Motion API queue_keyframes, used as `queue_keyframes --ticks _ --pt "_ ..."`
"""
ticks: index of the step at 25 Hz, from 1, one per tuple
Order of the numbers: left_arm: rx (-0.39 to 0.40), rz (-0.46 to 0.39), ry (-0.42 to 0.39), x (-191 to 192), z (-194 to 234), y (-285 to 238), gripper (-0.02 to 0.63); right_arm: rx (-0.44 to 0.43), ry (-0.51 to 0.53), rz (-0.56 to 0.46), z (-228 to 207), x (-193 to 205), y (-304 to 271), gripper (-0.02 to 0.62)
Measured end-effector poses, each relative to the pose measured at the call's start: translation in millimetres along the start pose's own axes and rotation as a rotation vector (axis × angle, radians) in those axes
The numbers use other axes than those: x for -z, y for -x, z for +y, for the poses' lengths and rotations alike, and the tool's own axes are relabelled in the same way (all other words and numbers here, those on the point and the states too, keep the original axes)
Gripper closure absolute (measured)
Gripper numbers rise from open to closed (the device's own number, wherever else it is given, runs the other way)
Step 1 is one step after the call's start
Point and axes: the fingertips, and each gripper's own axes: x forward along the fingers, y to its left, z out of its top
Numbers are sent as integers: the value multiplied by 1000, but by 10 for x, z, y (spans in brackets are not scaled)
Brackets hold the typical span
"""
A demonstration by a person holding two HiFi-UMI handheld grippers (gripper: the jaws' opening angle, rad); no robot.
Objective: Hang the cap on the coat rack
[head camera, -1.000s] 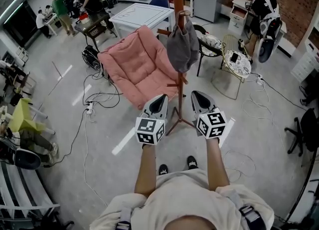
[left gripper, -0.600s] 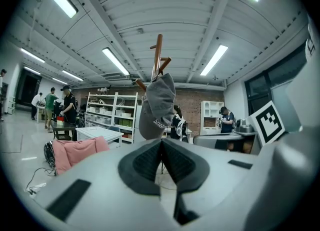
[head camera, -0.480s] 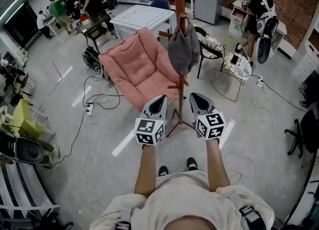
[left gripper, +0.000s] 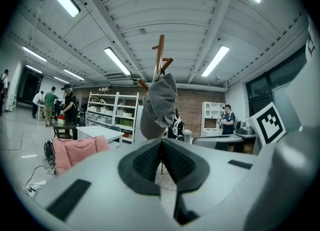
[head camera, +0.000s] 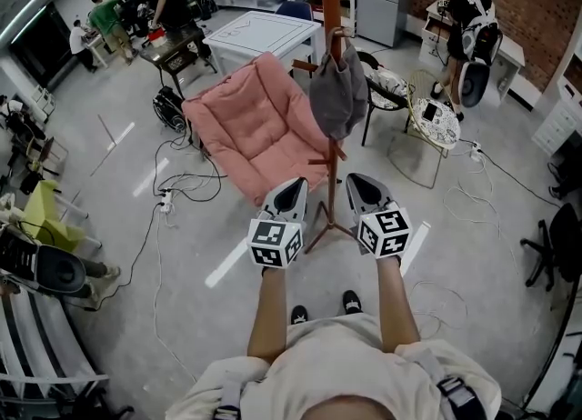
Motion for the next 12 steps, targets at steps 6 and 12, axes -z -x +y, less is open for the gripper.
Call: queue_keyframes --ticks 6,12 --pt "5 -8 12 -7 13 10 598 -3 -24 -3 -6 14 -20 591" --pt "22 -18 18 -16 -25 24 598 -6 -10 1 34 32 -24 591"
